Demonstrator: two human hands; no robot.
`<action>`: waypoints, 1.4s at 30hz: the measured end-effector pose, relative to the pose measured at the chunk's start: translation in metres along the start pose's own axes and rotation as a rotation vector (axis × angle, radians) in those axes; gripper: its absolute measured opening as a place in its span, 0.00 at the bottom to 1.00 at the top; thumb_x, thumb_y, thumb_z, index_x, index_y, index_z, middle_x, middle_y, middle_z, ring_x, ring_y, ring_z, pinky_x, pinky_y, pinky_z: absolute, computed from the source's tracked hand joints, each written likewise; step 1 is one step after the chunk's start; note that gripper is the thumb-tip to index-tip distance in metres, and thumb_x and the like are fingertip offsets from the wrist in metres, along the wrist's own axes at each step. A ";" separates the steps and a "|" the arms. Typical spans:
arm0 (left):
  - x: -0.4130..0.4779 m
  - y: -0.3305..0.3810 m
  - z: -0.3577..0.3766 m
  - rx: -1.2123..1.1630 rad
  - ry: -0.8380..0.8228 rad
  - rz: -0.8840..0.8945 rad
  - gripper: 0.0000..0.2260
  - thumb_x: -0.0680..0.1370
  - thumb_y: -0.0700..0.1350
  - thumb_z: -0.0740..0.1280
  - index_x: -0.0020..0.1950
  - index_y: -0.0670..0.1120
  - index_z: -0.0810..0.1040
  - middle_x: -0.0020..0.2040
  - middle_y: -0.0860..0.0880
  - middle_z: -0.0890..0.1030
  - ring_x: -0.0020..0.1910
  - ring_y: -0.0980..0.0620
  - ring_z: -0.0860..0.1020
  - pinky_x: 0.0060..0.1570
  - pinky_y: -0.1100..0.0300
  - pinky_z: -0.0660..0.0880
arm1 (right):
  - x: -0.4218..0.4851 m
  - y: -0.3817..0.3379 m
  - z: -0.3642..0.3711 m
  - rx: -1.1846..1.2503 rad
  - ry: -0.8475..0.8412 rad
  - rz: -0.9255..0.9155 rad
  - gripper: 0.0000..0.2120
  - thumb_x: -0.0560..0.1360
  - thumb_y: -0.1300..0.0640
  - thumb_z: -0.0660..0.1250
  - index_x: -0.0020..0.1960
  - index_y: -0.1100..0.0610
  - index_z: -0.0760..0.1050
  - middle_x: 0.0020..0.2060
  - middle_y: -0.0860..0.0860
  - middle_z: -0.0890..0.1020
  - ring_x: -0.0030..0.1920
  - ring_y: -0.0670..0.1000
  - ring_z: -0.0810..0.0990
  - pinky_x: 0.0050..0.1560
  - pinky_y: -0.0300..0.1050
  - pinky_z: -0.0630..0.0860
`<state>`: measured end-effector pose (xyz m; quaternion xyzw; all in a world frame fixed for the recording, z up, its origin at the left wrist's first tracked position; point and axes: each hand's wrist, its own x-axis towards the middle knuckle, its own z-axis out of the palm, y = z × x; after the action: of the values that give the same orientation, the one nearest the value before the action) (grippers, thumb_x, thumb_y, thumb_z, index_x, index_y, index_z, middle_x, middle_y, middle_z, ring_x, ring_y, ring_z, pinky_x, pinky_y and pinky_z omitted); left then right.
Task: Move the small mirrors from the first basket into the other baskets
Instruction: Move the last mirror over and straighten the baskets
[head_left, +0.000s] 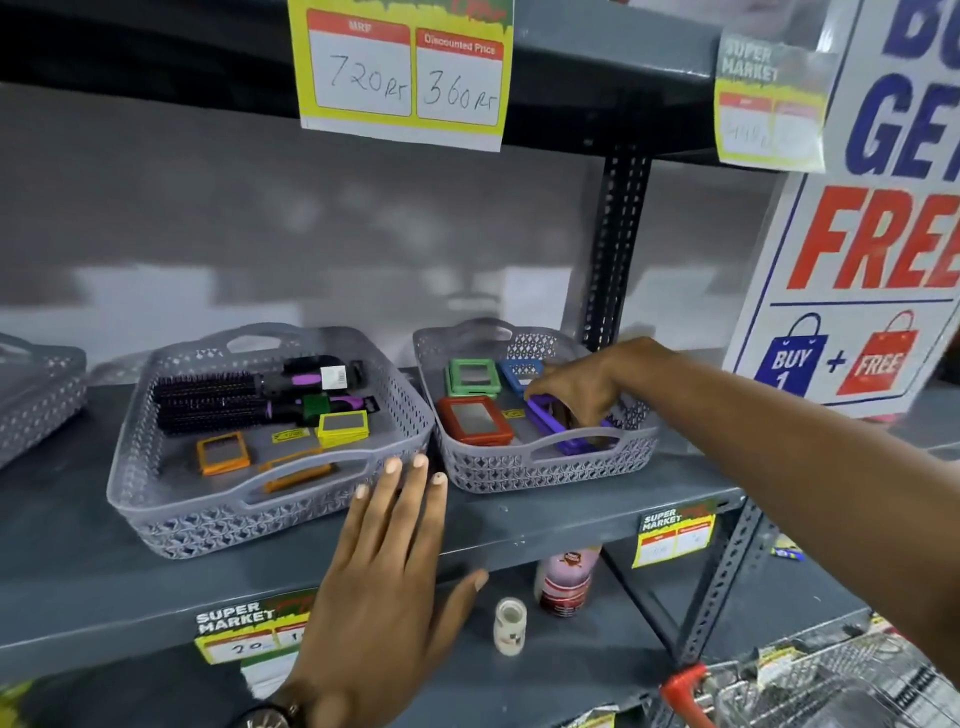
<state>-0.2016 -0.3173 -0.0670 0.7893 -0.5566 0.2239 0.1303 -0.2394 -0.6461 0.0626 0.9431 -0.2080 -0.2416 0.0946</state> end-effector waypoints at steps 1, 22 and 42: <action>-0.001 0.001 -0.001 -0.002 0.005 -0.003 0.35 0.80 0.65 0.51 0.78 0.40 0.58 0.80 0.41 0.58 0.79 0.41 0.51 0.73 0.43 0.54 | 0.000 0.000 0.001 -0.005 -0.021 0.003 0.55 0.62 0.55 0.82 0.79 0.45 0.53 0.76 0.53 0.62 0.74 0.59 0.63 0.69 0.60 0.70; -0.086 -0.159 -0.096 0.049 0.247 -0.294 0.33 0.81 0.63 0.53 0.80 0.45 0.55 0.81 0.46 0.54 0.80 0.49 0.45 0.77 0.49 0.46 | -0.005 -0.189 -0.089 0.538 0.693 -0.343 0.50 0.73 0.48 0.74 0.81 0.51 0.42 0.78 0.56 0.64 0.73 0.57 0.69 0.69 0.49 0.69; -0.224 -0.393 -0.187 0.146 0.054 -0.333 0.23 0.79 0.53 0.52 0.66 0.47 0.79 0.62 0.48 0.82 0.61 0.44 0.79 0.62 0.46 0.74 | -0.006 -0.549 -0.091 0.638 0.871 -0.690 0.18 0.79 0.49 0.68 0.38 0.60 0.74 0.36 0.57 0.79 0.59 0.61 0.78 0.57 0.55 0.74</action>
<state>0.0648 0.0875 0.0003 0.8716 -0.3970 0.2601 0.1226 -0.0088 -0.1452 -0.0098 0.9493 0.1031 0.2213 -0.1982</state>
